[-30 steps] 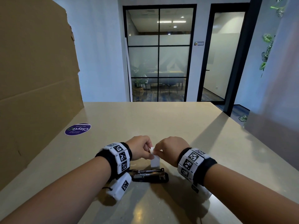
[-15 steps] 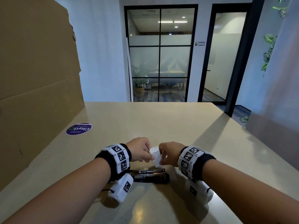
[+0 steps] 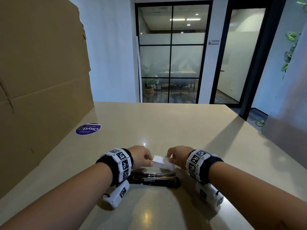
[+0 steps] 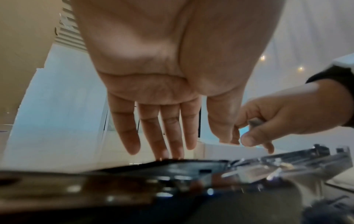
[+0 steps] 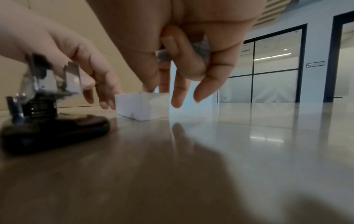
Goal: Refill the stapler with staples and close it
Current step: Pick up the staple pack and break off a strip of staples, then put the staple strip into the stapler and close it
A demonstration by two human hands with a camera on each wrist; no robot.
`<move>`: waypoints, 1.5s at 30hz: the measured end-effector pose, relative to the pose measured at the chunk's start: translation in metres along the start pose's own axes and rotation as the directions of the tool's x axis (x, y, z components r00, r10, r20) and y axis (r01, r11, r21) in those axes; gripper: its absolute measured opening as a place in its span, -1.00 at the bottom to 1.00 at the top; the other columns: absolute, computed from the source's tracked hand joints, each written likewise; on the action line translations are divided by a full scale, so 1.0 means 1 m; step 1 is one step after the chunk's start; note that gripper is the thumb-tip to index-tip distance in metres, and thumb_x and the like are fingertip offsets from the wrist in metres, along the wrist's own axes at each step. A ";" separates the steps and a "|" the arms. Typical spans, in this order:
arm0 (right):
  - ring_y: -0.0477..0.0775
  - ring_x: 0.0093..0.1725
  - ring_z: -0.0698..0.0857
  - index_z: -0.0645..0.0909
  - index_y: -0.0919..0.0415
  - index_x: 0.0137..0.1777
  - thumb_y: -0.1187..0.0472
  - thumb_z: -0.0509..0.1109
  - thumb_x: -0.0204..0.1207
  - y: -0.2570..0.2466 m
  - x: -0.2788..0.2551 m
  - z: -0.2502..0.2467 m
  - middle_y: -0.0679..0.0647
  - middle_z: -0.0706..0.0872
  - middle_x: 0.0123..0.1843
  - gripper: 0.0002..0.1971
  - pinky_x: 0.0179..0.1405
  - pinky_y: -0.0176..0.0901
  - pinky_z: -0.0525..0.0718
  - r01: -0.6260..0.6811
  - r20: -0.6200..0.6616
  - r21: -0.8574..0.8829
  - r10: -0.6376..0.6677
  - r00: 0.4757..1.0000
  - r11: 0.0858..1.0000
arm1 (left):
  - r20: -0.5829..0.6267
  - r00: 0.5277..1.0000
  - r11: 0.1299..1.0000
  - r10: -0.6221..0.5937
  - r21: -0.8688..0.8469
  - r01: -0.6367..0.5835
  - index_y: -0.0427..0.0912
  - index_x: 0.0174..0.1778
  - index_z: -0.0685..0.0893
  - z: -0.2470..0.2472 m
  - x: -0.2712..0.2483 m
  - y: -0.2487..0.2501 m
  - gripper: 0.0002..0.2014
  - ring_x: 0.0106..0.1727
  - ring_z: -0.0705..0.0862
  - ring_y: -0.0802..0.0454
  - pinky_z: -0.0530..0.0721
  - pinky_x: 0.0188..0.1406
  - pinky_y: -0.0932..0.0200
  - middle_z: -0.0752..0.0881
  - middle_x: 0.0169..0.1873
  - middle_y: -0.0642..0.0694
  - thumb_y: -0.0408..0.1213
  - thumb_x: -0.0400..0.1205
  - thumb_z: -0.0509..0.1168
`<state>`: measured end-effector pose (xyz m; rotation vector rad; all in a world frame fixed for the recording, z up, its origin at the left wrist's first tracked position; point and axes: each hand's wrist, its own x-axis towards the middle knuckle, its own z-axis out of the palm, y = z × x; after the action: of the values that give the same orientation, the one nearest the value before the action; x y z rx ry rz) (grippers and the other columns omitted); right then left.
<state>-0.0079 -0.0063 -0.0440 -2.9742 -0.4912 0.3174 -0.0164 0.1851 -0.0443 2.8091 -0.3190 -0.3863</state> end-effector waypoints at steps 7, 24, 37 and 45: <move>0.16 -0.02 0.57 0.35 0.10 0.00 0.19 0.20 0.55 0.000 -0.009 -0.005 0.15 0.55 0.28 -0.91 0.08 -0.01 0.56 -0.019 -0.143 0.136 0.038 0.989 0.991 | 0.049 0.998 0.999 0.031 -0.022 -0.030 -0.07 0.22 0.73 -0.010 -0.014 -0.009 -0.68 0.06 0.65 0.08 0.59 0.23 0.16 0.75 0.09 -0.01 -0.05 0.61 0.32; 0.15 0.14 0.73 0.75 0.18 0.11 0.23 0.45 0.46 -0.045 -0.047 0.006 0.14 0.81 0.13 -0.77 0.08 -0.16 0.63 0.196 -0.059 0.082 -0.192 0.980 0.977 | 0.095 0.991 0.989 0.090 0.104 -0.100 -0.11 0.04 0.76 0.000 -0.033 0.001 -0.73 -0.15 0.61 0.11 0.47 -0.33 0.38 0.77 -0.06 -0.01 -0.18 0.44 0.52; 0.17 0.11 0.73 0.74 0.17 0.08 0.16 0.45 0.47 -0.043 -0.046 0.009 0.14 0.80 0.11 -0.78 0.05 -0.11 0.66 0.124 -0.054 0.022 -0.123 0.991 0.992 | 0.083 0.992 0.988 0.090 0.116 -0.099 -0.10 0.04 0.77 0.001 -0.036 0.005 -0.74 -0.10 0.63 0.09 0.52 -0.11 0.21 0.81 0.07 -0.07 -0.18 0.45 0.52; 0.14 0.11 0.72 0.74 0.12 0.06 0.14 0.50 0.42 -0.024 -0.051 0.008 0.10 0.80 0.11 -0.77 -0.02 -0.15 0.59 0.037 -0.025 0.015 -0.036 0.999 0.999 | 0.115 0.991 0.990 0.067 0.117 -0.080 -0.07 0.15 0.71 0.001 -0.038 -0.004 -0.63 0.03 0.65 0.03 0.61 0.05 0.14 0.73 0.01 0.00 -0.10 0.44 0.51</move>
<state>-0.0641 0.0000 -0.0384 -2.9464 -0.5372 0.2795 -0.0521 0.1985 -0.0380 2.8890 -0.4842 -0.5241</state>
